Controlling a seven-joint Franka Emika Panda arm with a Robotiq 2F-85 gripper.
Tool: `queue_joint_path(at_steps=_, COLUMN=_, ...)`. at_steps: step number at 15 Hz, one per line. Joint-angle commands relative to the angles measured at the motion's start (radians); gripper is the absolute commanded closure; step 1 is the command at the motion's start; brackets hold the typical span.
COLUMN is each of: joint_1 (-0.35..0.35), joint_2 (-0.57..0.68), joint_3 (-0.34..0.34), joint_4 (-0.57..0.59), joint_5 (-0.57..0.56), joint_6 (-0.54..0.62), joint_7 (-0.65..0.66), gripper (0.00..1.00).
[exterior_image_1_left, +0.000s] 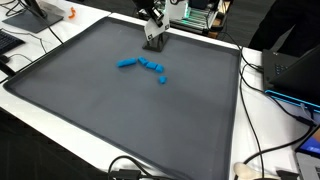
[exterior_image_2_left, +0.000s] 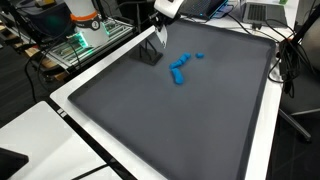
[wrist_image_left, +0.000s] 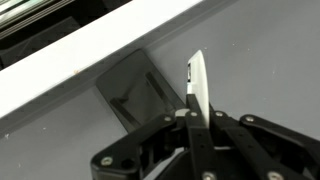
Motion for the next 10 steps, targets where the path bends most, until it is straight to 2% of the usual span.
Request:
queue_joint_path(at_steps=1, joint_1=-0.018, joint_2=-0.074, joint_3=-0.013, joint_4=-0.123, joint_5=0.102, joint_6=0.113, joint_7=0.082, gripper=0.99)
queue_joint_path(at_steps=6, joint_1=-0.033, joint_2=-0.098, joint_3=-0.021, joint_4=-0.216, joint_5=0.214, joint_6=0.287, joint_7=0.186, gripper=0.99)
queue_joint_path(at_steps=10, joint_1=-0.044, joint_2=-0.111, joint_3=-0.025, joint_4=-0.271, joint_5=0.239, joint_6=0.355, joint_7=0.26, gripper=0.99)
